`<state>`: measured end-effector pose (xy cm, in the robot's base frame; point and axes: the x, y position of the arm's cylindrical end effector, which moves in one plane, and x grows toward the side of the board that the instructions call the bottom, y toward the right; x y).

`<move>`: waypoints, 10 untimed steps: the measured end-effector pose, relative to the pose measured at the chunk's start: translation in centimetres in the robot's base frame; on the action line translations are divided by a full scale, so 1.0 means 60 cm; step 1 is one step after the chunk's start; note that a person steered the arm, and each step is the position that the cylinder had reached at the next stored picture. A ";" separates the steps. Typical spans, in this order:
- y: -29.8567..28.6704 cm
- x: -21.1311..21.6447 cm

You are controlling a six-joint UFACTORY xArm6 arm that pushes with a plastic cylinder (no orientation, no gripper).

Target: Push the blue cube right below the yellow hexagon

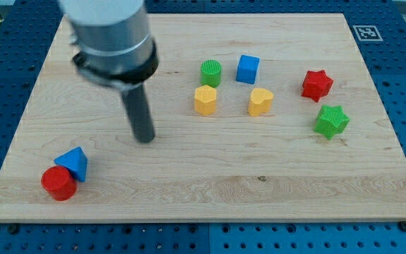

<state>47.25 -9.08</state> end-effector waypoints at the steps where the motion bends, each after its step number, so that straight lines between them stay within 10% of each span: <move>1: 0.000 -0.139; 3: 0.212 -0.336; 10: 0.343 -0.083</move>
<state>42.27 11.52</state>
